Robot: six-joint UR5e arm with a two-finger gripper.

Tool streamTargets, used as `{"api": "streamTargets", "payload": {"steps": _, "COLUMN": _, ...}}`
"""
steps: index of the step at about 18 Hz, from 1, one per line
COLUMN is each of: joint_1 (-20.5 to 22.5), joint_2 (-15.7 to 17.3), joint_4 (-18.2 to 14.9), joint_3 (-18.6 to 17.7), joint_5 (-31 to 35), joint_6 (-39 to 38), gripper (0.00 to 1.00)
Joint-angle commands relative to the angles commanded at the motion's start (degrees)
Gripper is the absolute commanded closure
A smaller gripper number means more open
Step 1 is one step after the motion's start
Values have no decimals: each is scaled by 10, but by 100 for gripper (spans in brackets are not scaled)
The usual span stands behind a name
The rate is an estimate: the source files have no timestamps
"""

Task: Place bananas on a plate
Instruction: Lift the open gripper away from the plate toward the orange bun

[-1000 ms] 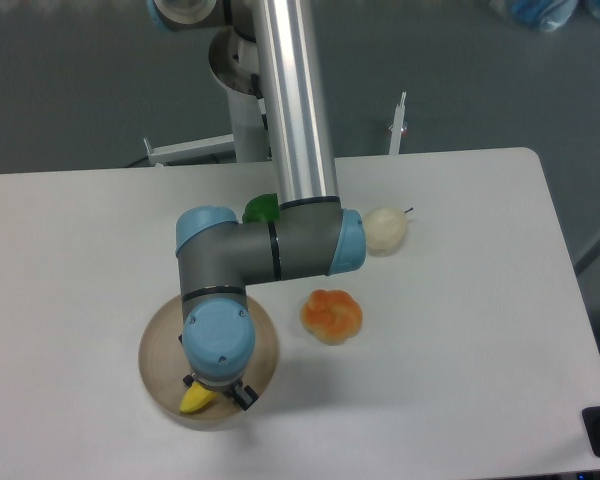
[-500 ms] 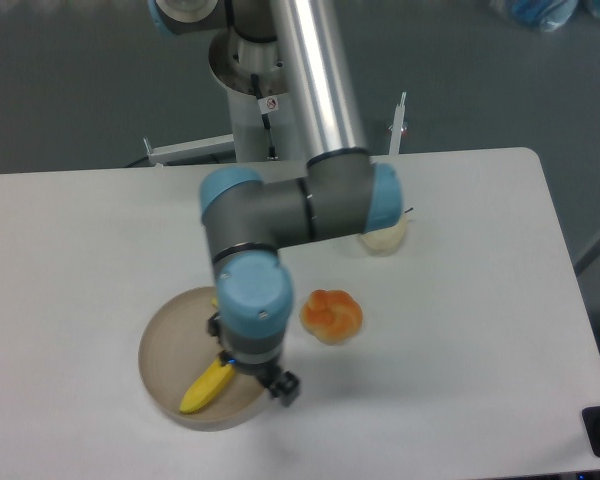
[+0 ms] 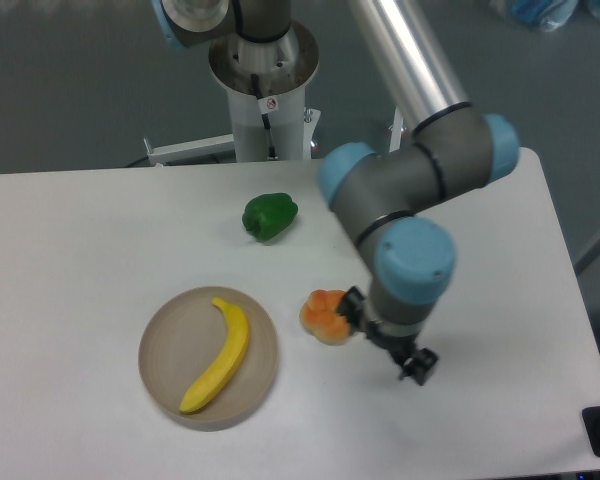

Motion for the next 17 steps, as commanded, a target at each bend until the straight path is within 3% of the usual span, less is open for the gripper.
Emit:
{"api": "streamTargets", "payload": {"steps": 4, "joint_1": 40, "joint_2": -5, "joint_4": -1, "joint_3": -2, "joint_5": -1, "joint_6": 65, "gripper": 0}}
{"api": "streamTargets", "payload": {"steps": 9, "joint_1": 69, "joint_2": -12, "joint_4": 38, "joint_3": -18, "joint_5": 0, "joint_6": 102, "gripper": 0}}
{"api": "streamTargets", "payload": {"steps": 17, "joint_1": 70, "joint_2": -13, "joint_4": 38, "joint_3": -21, "joint_5": 0, "joint_6": 112, "gripper": 0}}
